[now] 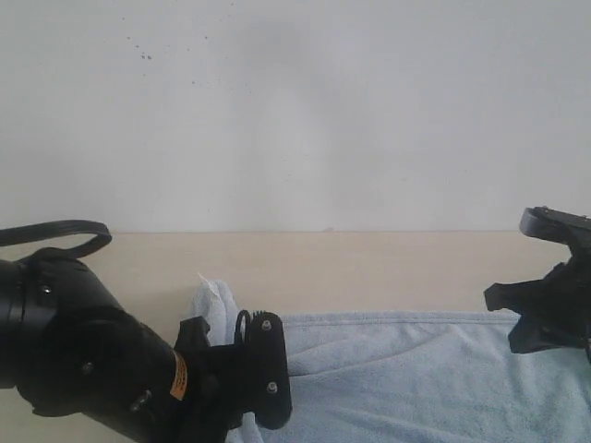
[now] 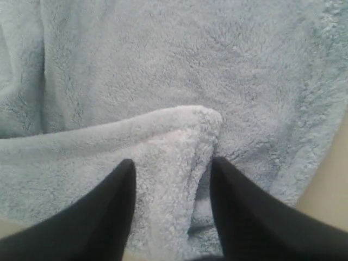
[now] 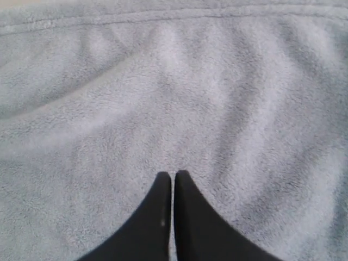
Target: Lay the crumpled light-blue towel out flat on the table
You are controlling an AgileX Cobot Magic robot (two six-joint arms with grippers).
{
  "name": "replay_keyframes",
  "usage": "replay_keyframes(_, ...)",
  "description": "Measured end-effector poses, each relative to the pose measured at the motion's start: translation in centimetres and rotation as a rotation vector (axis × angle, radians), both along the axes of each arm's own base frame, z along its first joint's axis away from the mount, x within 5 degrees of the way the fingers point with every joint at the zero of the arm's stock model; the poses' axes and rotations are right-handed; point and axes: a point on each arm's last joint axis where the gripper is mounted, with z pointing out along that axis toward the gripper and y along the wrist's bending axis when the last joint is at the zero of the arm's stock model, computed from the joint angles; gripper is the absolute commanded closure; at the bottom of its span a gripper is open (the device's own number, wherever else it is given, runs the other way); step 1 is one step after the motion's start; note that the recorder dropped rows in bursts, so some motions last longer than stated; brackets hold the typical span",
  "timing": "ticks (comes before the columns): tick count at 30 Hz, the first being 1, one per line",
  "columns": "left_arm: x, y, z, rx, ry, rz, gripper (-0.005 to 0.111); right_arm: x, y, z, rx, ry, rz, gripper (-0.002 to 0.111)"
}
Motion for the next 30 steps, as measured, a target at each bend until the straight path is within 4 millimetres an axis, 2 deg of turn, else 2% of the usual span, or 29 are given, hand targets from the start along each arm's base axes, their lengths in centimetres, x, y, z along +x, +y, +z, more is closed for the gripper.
replay_keyframes(7,0.6,0.0,-3.3,0.057,0.055,0.012,0.054,-0.1,2.4,0.0,-0.007,-0.016,0.075,0.107)
replay_keyframes(9,0.7,-0.1,-4.0,0.064,0.064,0.014,0.058,-0.2,2.7,0.0,-0.008,-0.019,0.083,0.107)
replay_keyframes(10,0.7,-0.2,-4.1,0.064,0.065,0.015,0.062,-0.2,2.8,0.0,-0.008,-0.019,0.088,0.107)
replay_keyframes(13,0.7,-0.2,-4.4,0.067,0.071,0.018,0.085,-0.2,2.9,0.1,-0.007,-0.021,0.089,0.107)
replay_keyframes(14,0.7,-0.2,-4.4,0.067,0.071,0.020,0.097,-0.2,2.9,0.1,-0.008,-0.021,0.089,0.107)
replay_keyframes(15,0.7,-0.2,-4.4,0.063,0.071,0.026,0.102,-0.2,2.9,0.1,-0.008,-0.021,0.089,0.107)
replay_keyframes(22,0.7,-0.1,-4.4,0.038,0.105,0.133,0.103,-0.2,2.9,0.1,-0.009,-0.025,0.089,0.107)
replay_keyframes(30,0.5,1.2,-4.9,0.072,0.154,0.440,0.103,-0.2,2.9,0.1,-0.010,-0.026,0.092,0.107)
